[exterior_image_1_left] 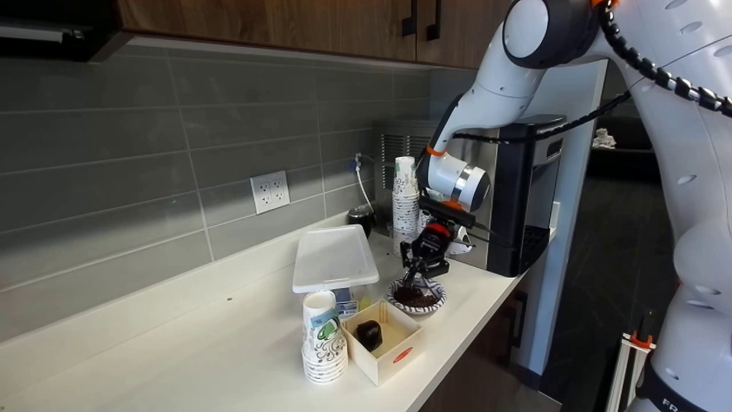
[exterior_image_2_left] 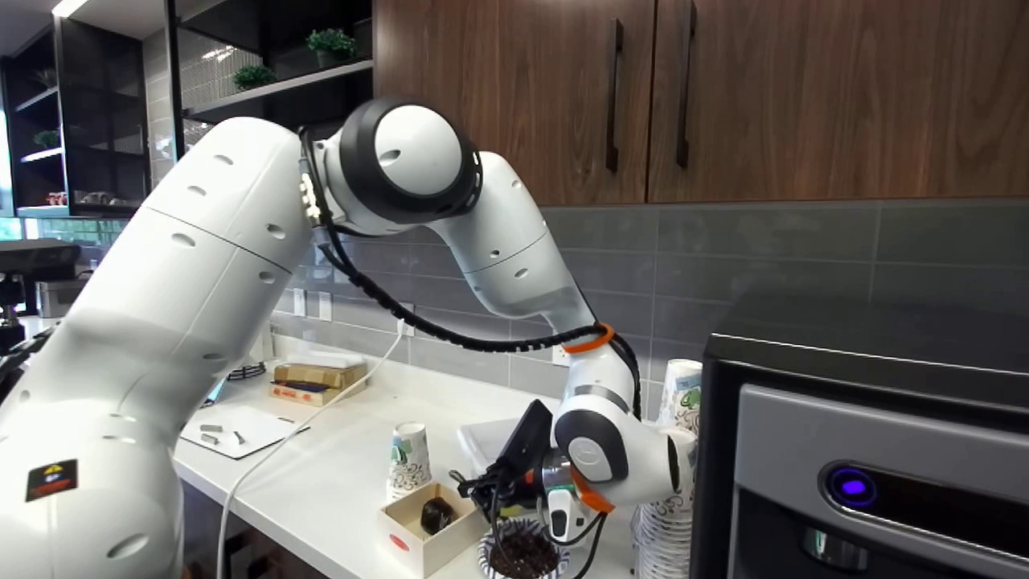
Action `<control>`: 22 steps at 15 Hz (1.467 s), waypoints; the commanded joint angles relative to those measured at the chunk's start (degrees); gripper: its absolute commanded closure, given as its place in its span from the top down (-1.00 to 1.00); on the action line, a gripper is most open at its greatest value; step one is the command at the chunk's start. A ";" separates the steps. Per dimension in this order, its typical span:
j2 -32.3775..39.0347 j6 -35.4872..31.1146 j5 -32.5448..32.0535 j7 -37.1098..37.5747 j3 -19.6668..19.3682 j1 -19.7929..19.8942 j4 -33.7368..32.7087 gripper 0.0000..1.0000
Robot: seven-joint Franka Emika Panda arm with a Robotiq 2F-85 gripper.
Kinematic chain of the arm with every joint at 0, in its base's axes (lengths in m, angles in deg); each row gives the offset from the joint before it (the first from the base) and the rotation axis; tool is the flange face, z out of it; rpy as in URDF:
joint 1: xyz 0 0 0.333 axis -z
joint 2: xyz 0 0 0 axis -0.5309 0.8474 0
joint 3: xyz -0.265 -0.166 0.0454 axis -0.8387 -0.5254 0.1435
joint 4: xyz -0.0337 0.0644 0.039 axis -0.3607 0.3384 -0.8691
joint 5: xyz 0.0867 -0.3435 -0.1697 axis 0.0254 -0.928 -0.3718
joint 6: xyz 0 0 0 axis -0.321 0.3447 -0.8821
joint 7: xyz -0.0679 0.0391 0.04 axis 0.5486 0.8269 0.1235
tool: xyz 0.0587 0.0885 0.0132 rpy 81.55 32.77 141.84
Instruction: Use the cake slicer to stir in the bowl
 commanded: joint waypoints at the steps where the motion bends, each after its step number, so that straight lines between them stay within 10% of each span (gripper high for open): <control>1: -0.27 -1.12 3.32 -3.15 0.99 -0.17 1.20 -0.98; 22: -1.13 10.86 5.18 -3.77 -2.30 0.94 7.75 -0.98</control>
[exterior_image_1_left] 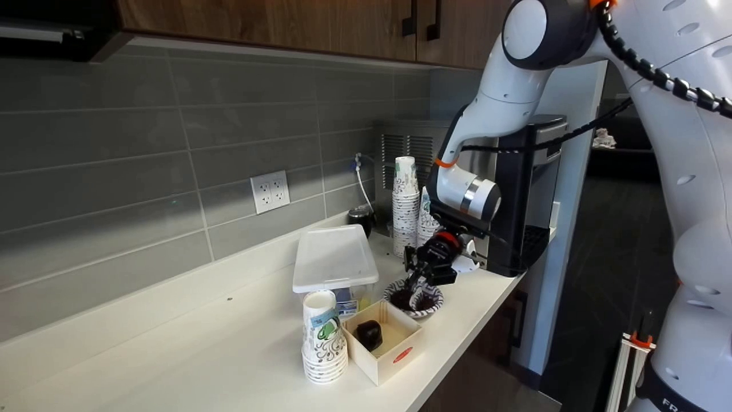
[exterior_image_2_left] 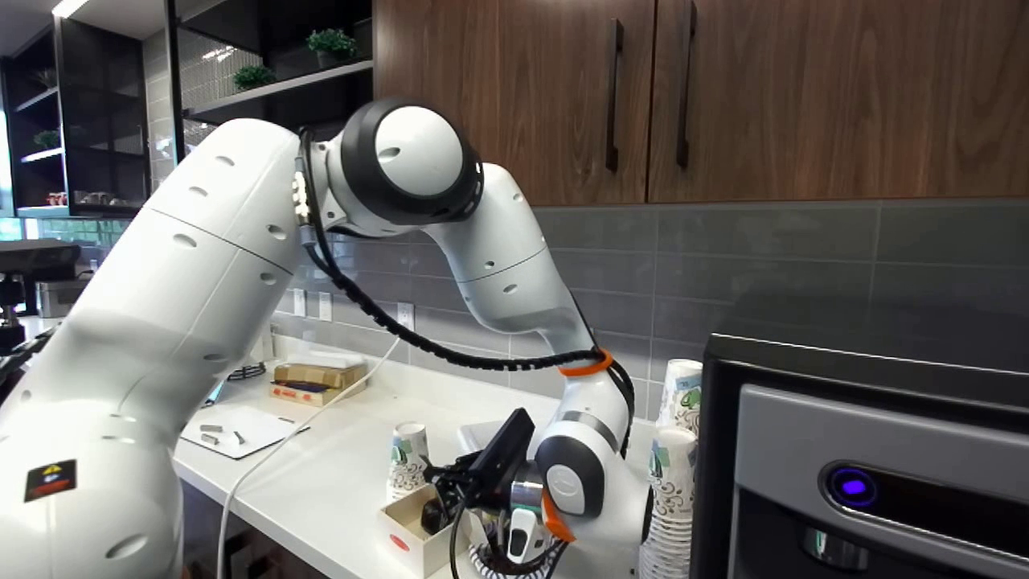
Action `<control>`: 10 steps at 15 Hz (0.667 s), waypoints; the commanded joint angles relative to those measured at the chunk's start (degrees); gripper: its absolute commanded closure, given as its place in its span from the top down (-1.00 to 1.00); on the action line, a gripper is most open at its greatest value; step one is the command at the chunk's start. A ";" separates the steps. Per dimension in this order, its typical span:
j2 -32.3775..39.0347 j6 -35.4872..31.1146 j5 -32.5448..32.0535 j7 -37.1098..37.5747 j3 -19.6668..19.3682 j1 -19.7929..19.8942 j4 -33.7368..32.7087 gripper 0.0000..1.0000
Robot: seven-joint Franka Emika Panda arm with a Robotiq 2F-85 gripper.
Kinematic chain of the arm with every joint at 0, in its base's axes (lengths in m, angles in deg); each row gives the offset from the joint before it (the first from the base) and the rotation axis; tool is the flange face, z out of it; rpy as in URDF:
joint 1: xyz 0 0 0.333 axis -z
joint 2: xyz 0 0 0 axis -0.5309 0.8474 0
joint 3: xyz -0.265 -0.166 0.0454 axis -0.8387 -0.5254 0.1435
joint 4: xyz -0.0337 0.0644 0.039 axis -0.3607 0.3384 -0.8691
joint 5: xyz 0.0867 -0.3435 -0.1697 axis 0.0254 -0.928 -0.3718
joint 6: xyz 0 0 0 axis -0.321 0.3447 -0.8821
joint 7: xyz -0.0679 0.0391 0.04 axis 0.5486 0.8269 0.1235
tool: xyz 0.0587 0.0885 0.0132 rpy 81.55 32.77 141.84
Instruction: Use the cake slicer to stir in the bowl
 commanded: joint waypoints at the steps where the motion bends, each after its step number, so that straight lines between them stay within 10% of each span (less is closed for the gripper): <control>1: -1.98 -0.95 0.36 0.90 -2.32 0.64 2.36 -0.98; 10: -3.00 -7.15 3.44 -2.62 -3.12 0.99 2.47 -0.98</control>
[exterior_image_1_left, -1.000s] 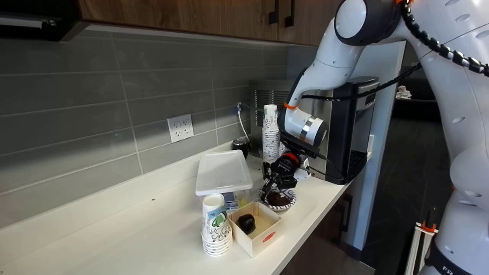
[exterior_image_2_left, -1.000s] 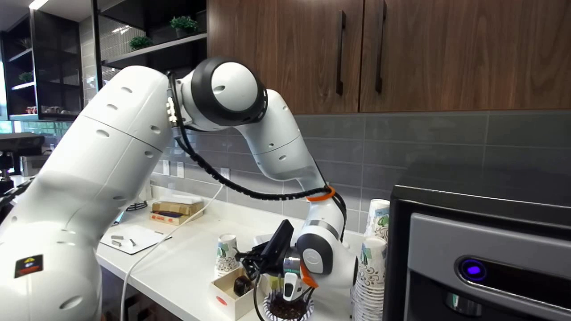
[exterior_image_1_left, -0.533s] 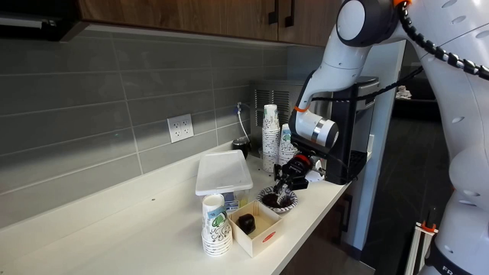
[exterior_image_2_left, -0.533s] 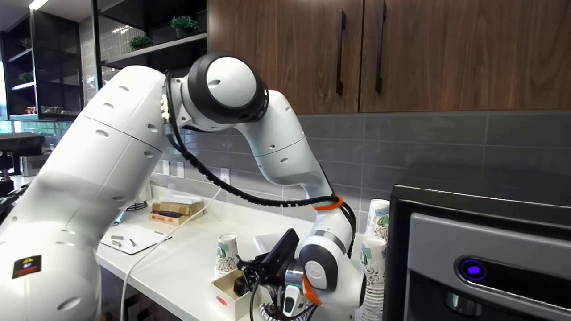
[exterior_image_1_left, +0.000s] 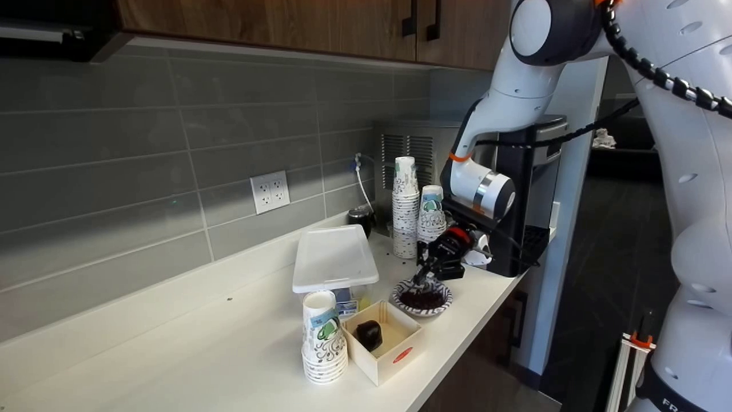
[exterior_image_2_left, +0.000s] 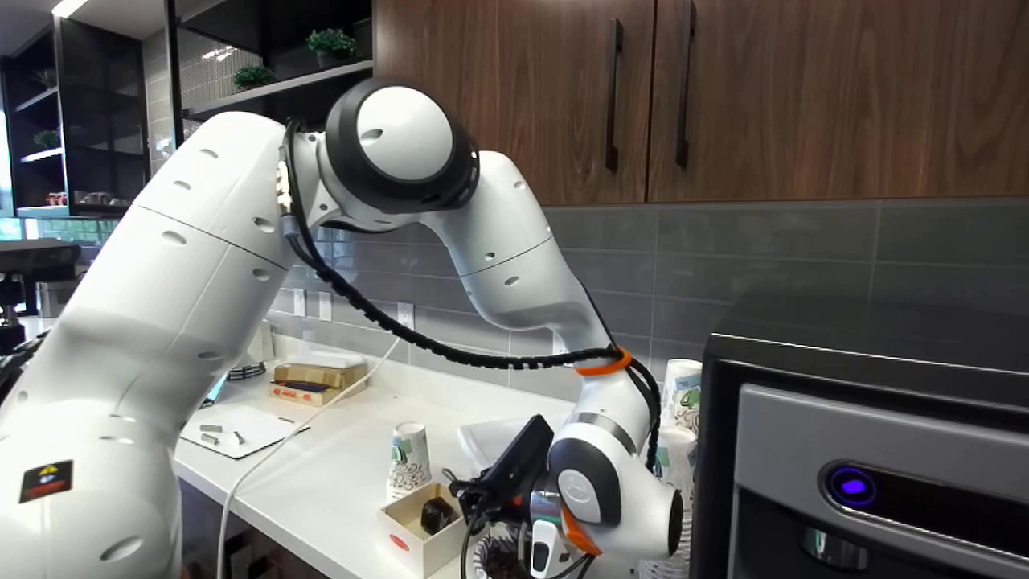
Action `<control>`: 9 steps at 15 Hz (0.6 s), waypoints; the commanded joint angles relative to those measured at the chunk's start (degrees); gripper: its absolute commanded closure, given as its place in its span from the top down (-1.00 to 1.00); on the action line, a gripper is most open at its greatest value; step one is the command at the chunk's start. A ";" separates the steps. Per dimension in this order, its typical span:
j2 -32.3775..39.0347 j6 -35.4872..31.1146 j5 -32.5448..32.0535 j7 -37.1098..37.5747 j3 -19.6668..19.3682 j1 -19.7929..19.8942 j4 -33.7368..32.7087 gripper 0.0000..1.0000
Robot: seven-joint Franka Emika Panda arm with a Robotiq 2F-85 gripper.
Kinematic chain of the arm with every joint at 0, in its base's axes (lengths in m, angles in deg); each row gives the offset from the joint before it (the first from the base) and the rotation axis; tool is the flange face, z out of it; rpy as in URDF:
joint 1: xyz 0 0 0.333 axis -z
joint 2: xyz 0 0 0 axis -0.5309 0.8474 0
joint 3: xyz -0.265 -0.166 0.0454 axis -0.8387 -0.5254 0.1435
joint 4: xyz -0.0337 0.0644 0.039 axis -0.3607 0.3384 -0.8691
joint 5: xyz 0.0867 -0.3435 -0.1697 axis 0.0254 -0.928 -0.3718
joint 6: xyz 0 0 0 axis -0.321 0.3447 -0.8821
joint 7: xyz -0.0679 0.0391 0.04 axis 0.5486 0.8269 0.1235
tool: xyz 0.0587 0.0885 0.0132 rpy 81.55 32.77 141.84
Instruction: Use the cake slicer to stir in the bowl
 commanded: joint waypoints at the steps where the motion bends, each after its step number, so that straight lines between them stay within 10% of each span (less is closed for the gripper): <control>1: -1.10 -2.19 2.71 -2.28 0.74 0.19 1.16 -0.98; 9: -0.15 -1.53 3.03 -9.22 3.59 -0.83 0.40 -0.98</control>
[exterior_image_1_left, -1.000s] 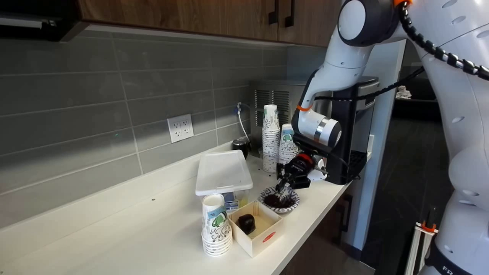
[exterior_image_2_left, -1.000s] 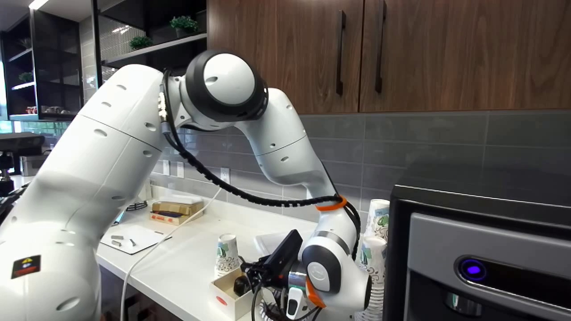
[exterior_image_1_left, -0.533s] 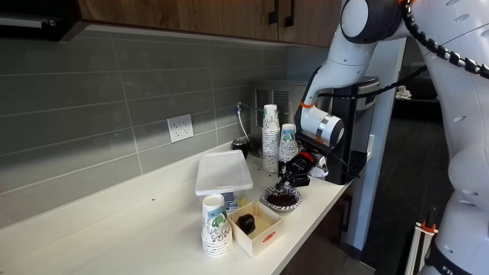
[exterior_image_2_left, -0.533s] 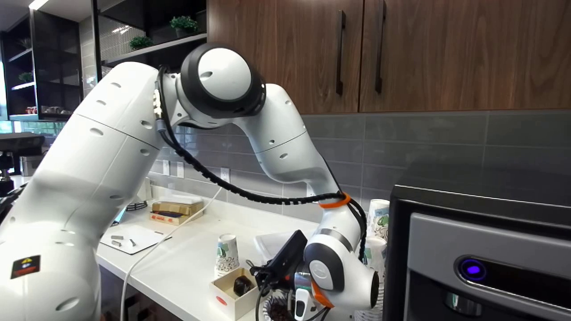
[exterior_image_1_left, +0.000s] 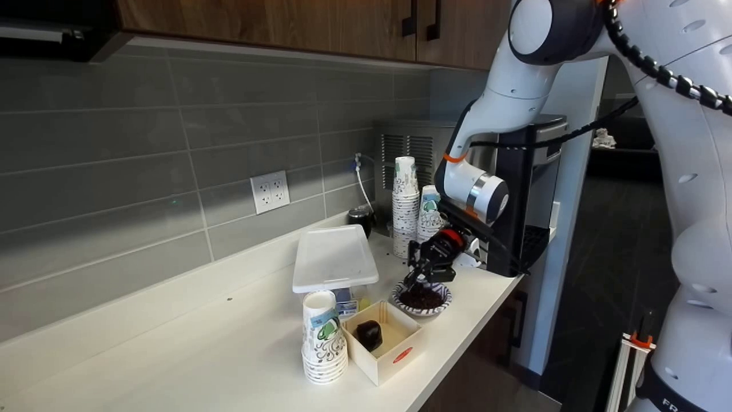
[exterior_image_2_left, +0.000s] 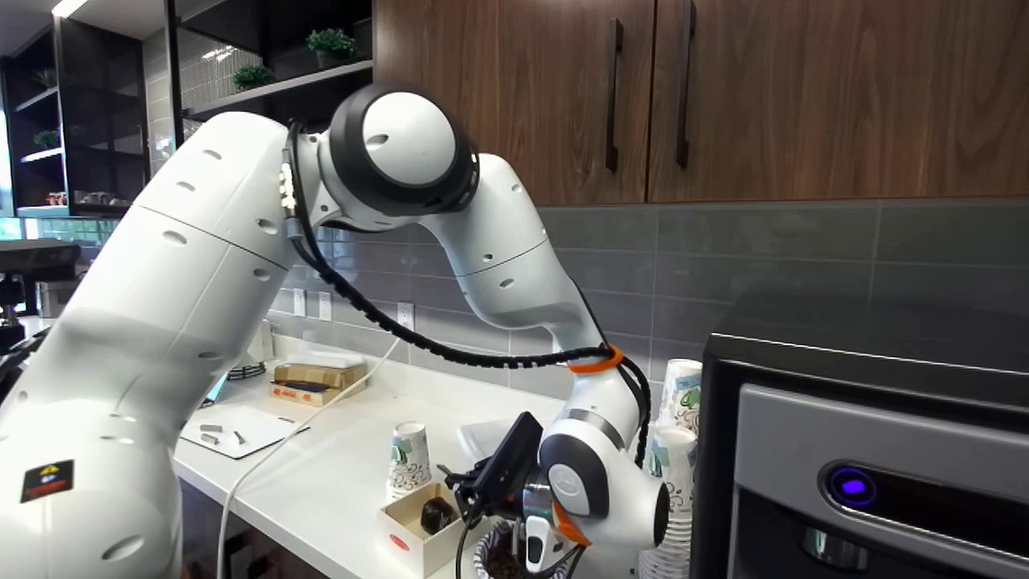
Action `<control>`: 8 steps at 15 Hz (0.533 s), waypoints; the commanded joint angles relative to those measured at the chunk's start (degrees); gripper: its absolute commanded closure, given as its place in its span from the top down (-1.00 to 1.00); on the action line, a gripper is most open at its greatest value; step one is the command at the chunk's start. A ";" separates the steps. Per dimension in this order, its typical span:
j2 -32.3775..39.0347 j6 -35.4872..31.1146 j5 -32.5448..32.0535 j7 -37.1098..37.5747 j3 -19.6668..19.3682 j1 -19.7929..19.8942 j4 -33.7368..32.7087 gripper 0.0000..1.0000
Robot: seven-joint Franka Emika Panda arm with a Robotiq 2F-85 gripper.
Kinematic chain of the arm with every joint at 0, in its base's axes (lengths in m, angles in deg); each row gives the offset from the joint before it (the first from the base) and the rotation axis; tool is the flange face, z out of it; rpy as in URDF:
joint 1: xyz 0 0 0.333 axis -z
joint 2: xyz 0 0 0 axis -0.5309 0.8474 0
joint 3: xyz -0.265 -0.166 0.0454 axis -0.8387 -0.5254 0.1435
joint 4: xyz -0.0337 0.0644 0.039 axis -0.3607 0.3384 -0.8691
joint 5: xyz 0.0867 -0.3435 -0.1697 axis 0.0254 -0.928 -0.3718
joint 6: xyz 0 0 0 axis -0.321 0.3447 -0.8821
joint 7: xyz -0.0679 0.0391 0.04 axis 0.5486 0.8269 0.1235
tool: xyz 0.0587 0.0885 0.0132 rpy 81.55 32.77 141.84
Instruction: Use the cake slicer to stir in the bowl
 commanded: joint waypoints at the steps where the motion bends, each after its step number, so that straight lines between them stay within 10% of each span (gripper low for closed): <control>1: -0.07 -0.10 0.78 -3.43 1.67 -0.82 0.33 -0.98; 8: 1.14 1.65 0.08 1.19 3.88 -2.72 0.21 -0.98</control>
